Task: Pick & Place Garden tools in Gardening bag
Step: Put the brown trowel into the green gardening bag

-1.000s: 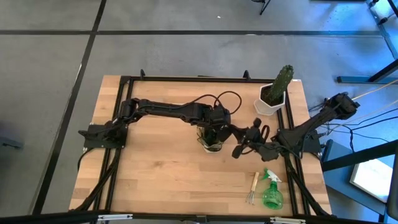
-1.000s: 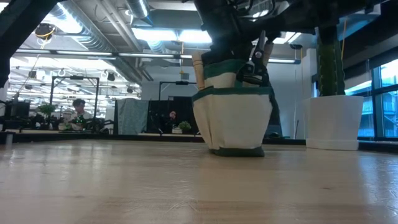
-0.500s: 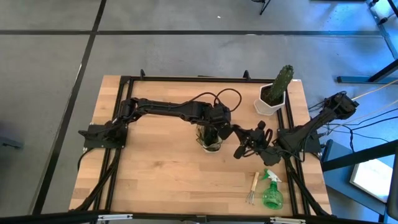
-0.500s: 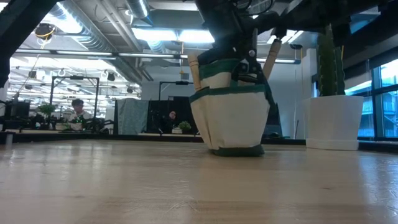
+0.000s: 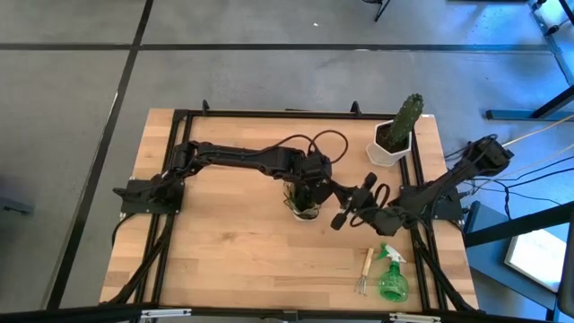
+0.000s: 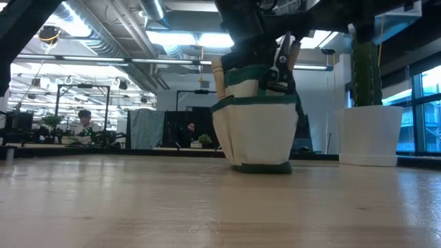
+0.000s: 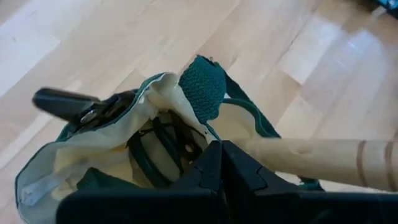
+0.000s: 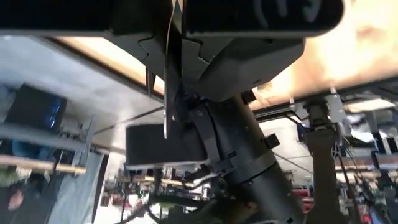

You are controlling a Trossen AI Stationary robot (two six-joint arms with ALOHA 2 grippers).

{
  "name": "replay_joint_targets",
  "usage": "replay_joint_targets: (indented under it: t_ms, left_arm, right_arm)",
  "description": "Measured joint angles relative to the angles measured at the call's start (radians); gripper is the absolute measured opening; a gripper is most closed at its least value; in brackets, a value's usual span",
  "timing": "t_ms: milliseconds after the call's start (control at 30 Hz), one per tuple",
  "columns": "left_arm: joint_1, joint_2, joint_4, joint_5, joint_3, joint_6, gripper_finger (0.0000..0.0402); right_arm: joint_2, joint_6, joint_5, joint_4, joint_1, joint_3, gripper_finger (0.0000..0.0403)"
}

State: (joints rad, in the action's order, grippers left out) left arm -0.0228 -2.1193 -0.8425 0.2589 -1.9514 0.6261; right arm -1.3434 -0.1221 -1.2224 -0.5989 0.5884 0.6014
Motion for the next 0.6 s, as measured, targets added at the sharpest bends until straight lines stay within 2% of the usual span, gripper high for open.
replay_joint_targets:
  t_ms: [167, 267, 400, 600]
  left_arm:
    - [0.003, 0.000, -0.010, -0.003, 0.002, -0.005, 0.0002]
    - [0.004, 0.000, -0.025, -0.009, 0.002, -0.023, 0.0002]
    - [0.008, 0.000, -0.057, -0.020, 0.004, -0.033, 0.0002]
    - [0.008, -0.002, -0.066, -0.025, 0.006, -0.033, 0.0002]
  right_arm:
    - [-0.025, 0.135, 0.021, -0.068, 0.000, 0.000, 0.0000]
    - [-0.025, 0.182, 0.088, -0.087, 0.003, -0.001, 0.0000]
    - [-0.023, 0.182, 0.191, -0.067, 0.003, -0.001, 0.0000]
    - [-0.023, 0.159, 0.220, -0.037, 0.002, -0.001, 0.0000]
